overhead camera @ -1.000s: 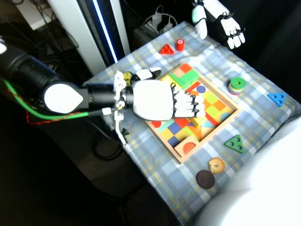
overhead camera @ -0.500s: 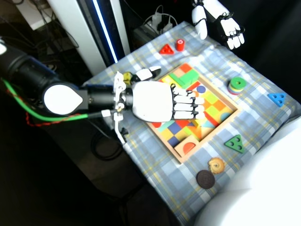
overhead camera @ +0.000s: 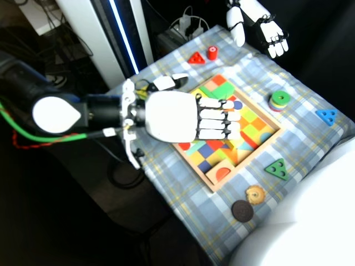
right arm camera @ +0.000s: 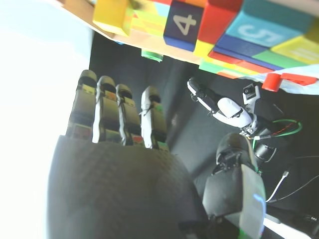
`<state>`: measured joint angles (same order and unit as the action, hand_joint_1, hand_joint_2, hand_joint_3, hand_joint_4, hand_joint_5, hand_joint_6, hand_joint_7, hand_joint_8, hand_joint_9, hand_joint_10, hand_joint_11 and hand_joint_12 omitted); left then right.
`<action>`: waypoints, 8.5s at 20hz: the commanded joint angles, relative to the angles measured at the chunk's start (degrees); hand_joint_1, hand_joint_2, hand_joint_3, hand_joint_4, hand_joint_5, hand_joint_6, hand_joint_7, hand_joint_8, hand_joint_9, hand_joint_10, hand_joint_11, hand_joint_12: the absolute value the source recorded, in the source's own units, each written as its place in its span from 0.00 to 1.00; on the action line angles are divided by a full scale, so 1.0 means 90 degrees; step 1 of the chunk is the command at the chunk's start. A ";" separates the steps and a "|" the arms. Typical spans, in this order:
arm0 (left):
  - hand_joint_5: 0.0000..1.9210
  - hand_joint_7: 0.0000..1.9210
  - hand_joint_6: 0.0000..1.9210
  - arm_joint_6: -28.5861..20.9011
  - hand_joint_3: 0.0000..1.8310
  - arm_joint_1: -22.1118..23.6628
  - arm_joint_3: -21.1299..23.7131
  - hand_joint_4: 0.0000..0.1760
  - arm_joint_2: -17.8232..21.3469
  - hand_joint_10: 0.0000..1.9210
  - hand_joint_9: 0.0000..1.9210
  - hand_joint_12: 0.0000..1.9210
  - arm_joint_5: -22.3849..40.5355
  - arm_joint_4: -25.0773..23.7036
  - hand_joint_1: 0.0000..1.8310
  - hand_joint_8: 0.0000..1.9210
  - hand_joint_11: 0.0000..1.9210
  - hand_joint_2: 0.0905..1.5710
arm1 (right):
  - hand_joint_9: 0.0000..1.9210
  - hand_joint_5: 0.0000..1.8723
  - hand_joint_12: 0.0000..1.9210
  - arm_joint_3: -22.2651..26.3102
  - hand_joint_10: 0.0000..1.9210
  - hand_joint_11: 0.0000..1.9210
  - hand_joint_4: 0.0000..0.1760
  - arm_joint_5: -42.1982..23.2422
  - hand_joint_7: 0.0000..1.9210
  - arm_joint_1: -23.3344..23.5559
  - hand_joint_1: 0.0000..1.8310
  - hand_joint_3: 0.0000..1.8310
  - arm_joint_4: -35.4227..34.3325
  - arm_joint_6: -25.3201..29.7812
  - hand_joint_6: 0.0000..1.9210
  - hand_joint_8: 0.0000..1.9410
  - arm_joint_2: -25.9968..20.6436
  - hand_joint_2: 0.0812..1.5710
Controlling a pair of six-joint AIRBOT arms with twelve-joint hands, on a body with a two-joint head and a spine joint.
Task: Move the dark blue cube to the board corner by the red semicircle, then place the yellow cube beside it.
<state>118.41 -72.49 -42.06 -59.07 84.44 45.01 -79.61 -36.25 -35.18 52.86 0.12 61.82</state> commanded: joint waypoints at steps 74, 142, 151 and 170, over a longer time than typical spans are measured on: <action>0.15 0.11 0.00 -0.0025 0.00 -0.0009 0.0007 0.12 0.0009 0.00 0.11 0.14 0.0438 -0.0239 0.00 0.00 0.00 0.82 | 0.00 0.16 0.00 0.0361 0.00 0.00 0.65 0.0430 0.00 0.1131 0.00 0.00 0.0024 -0.1347 0.00 0.00 -0.0238 0.55; 0.19 0.14 0.00 0.0124 0.00 0.0089 0.0126 0.00 0.0293 0.00 0.13 0.24 0.0521 -0.0406 0.00 0.00 0.00 0.89 | 0.00 0.17 0.00 -0.1016 0.00 0.00 0.95 0.1204 0.00 0.0666 0.00 0.00 0.0432 -0.0992 0.01 0.00 0.0756 0.53; 0.18 0.14 0.00 0.0124 0.00 0.0096 0.0111 0.00 0.0277 0.00 0.12 0.24 0.0504 -0.0405 0.00 0.00 0.00 0.89 | 0.00 0.19 0.00 -0.1069 0.00 0.00 0.99 0.1302 0.00 0.0349 0.00 0.00 0.0433 -0.0982 0.01 0.00 0.0789 0.55; 0.17 0.12 0.00 0.0122 0.00 0.0099 0.0126 0.00 0.0260 0.00 0.12 0.19 0.0461 -0.0401 0.00 0.00 0.00 0.88 | 0.00 0.17 0.00 -0.0796 0.00 0.00 1.00 0.1737 0.00 0.0336 0.00 0.01 0.0602 -0.0973 0.00 0.00 -0.0018 0.57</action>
<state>119.70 -71.83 -40.69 -56.34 82.04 44.05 -86.39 -20.29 -32.84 59.40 -8.51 61.71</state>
